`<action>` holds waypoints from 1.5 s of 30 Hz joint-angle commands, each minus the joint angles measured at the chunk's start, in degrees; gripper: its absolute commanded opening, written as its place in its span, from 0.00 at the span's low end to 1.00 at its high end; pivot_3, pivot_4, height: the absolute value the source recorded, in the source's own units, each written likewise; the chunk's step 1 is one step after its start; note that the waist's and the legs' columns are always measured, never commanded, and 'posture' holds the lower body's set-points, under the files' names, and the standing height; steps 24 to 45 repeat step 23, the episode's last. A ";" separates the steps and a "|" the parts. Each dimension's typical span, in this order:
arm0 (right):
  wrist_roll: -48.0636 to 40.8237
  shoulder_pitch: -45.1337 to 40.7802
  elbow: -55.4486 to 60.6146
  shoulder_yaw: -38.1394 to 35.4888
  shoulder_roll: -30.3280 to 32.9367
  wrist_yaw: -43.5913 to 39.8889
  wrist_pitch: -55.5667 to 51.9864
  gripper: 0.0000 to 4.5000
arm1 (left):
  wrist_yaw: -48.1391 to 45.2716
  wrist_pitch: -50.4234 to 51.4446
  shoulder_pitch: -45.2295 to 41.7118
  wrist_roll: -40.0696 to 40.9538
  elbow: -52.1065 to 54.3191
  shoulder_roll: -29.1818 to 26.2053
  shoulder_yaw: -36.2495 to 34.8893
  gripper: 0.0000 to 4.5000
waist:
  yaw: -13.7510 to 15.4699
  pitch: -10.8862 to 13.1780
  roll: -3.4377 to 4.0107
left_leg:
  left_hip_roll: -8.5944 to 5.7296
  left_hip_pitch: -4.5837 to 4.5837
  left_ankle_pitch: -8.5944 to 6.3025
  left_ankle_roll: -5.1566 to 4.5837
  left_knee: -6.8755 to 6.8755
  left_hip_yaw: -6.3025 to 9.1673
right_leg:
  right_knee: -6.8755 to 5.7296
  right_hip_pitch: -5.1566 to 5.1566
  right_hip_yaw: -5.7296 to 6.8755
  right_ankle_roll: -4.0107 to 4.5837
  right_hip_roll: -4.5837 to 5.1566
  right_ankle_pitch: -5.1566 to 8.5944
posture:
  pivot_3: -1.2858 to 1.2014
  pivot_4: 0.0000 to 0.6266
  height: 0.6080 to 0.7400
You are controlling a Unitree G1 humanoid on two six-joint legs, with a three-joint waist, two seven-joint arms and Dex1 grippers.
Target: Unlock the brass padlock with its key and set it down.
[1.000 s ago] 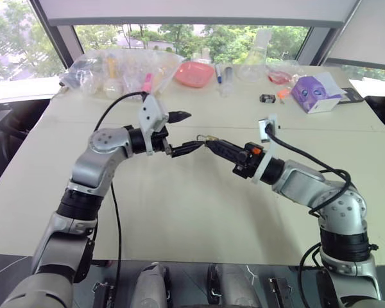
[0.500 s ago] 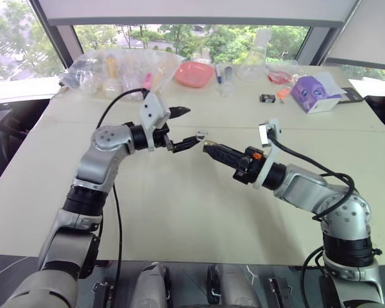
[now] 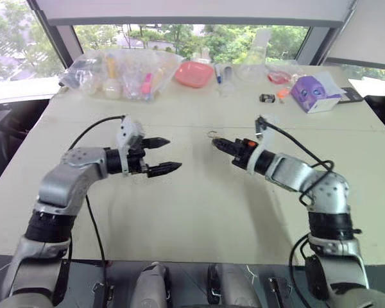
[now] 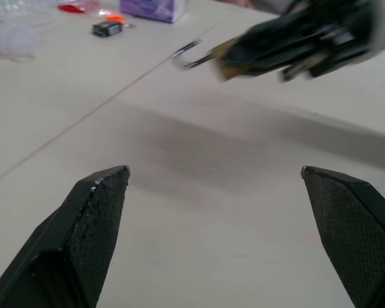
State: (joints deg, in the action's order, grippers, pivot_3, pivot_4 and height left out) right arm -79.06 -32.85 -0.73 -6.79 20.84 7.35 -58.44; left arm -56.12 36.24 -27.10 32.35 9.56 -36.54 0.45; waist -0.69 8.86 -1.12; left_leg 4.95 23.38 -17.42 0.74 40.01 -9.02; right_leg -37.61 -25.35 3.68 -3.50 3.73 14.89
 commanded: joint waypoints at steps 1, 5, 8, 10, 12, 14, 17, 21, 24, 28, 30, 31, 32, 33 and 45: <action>3.09 -3.12 -5.29 0.96 -0.63 -1.56 -3.44 0.00 | 2.63 4.01 2.22 3.30 6.06 -0.69 -2.86 0.99 | 0.07 0.00 -0.01 | -0.03 0.01 0.00 0.00 0.00 0.01 | 0.00 0.01 0.00 0.00 0.02 0.00 | 0.52 0.24 1.00; 9.14 -4.04 -9.85 3.33 -0.73 -5.65 -5.46 0.00 | 5.59 5.40 5.26 3.77 9.19 -0.45 -4.08 0.99 | -0.10 0.00 0.00 | -0.03 0.01 0.00 0.00 0.00 0.01 | 0.03 0.01 -0.03 0.00 0.02 0.00 | 0.52 0.24 1.00; 13.00 -4.60 -11.04 4.19 -0.28 -8.10 -7.24 0.22 | 7.17 5.87 6.69 4.38 10.91 -0.37 -4.52 1.00 | -0.16 0.01 0.01 | -0.02 0.01 0.00 0.00 -0.02 0.04 | 0.02 0.00 -0.05 0.00 0.00 0.00 | 0.52 0.24 1.00; 14.72 -4.90 -10.87 4.17 -0.03 -9.72 -8.68 0.42 | 7.93 6.13 7.76 4.81 11.91 -0.38 -4.79 1.00 | -0.15 0.00 0.02 | -0.02 0.01 0.00 0.00 -0.02 0.05 | 0.02 -0.01 -0.04 0.00 -0.01 0.00 | 0.52 0.24 1.00; 16.57 -4.97 -10.21 4.12 0.33 -11.20 -9.61 0.63 | 8.37 6.11 8.53 4.91 12.52 -0.43 -4.85 1.00 | -0.14 -0.01 0.02 | -0.02 0.00 0.00 0.00 -0.02 0.05 | 0.02 0.00 -0.06 0.00 -0.01 0.00 | 0.52 0.24 1.00; 18.94 -4.02 -7.36 4.34 2.49 -12.41 -10.55 0.86 | 8.68 6.12 9.06 5.04 12.73 -0.54 -5.07 1.00 | -0.05 -0.01 0.02 | -0.02 -0.01 0.00 0.00 -0.02 0.04 | 0.02 0.00 -0.06 0.00 -0.01 0.00 | 0.52 0.24 1.00; 23.73 -0.80 -0.40 5.85 9.21 -15.03 -11.13 0.99 | 8.85 5.91 9.58 5.16 12.52 -0.97 -5.38 1.00 | 0.59 -0.02 0.03 | -0.08 0.01 -0.01 -0.01 -0.01 0.05 | 0.04 0.04 -0.04 0.00 0.07 0.00 | 0.52 0.24 1.00; 28.08 4.35 6.78 5.12 17.03 -19.14 -9.71 0.99 | 9.19 5.90 9.65 5.58 11.86 -0.99 -5.93 1.00 | 1.21 -0.03 0.00 | -0.13 0.03 -0.07 -0.10 0.01 0.04 | 0.18 0.07 -0.06 0.00 0.10 0.00 | 0.52 0.24 1.00; 26.86 7.56 10.51 1.22 19.52 -22.15 -9.09 0.99 | 9.28 6.46 9.85 6.29 11.35 -0.74 -6.33 1.00 | 1.26 -0.03 0.00 | -0.12 0.02 -0.07 -0.10 -0.01 0.03 | 0.18 0.08 -0.06 0.00 0.08 0.00 | 0.52 0.24 1.00; 26.86 7.56 10.51 1.22 19.52 -22.15 -9.09 0.99 | 9.28 6.46 9.85 6.29 11.35 -0.74 -6.33 1.00 | 1.26 -0.03 0.00 | -0.12 0.02 -0.07 -0.10 -0.01 0.03 | 0.18 0.08 -0.06 0.00 0.08 0.00 | 0.52 0.24 1.00; 26.86 7.56 10.51 1.22 19.52 -22.15 -9.09 0.99 | 9.28 6.46 9.85 6.29 11.35 -0.74 -6.33 1.00 | 1.26 -0.03 0.00 | -0.12 0.02 -0.07 -0.10 -0.01 0.03 | 0.18 0.08 -0.06 0.00 0.08 0.00 | 0.52 0.24 1.00; 26.86 7.56 10.51 1.22 19.52 -22.15 -9.09 0.99 | 9.28 6.46 9.85 6.29 11.35 -0.74 -6.33 1.00 | 1.26 -0.03 0.00 | -0.12 0.02 -0.07 -0.10 -0.01 0.03 | 0.18 0.08 -0.06 0.00 0.08 0.00 | 0.52 0.24 1.00; 26.86 7.56 10.51 1.22 19.52 -22.15 -9.09 0.99 | 9.28 6.46 9.85 6.29 11.35 -0.74 -6.33 1.00 | 1.26 -0.03 0.00 | -0.12 0.02 -0.07 -0.10 -0.01 0.03 | 0.18 0.08 -0.06 0.00 0.08 0.00 | 0.52 0.24 1.00; 26.86 7.56 10.51 1.22 19.52 -22.15 -9.09 0.99 | 9.28 6.46 9.85 6.29 11.35 -0.74 -6.33 1.00 | 1.26 -0.03 0.00 | -0.12 0.02 -0.07 -0.10 -0.01 0.03 | 0.18 0.08 -0.06 0.00 0.08 0.00 | 0.52 0.24 1.00; 26.86 7.56 10.51 1.22 19.52 -22.15 -9.09 0.99 | 9.28 6.46 9.85 6.29 11.35 -0.74 -6.33 1.00 | 1.26 -0.03 0.00 | -0.12 0.02 -0.07 -0.10 -0.01 0.03 | 0.18 0.08 -0.06 0.00 0.08 0.00 | 0.52 0.24 1.00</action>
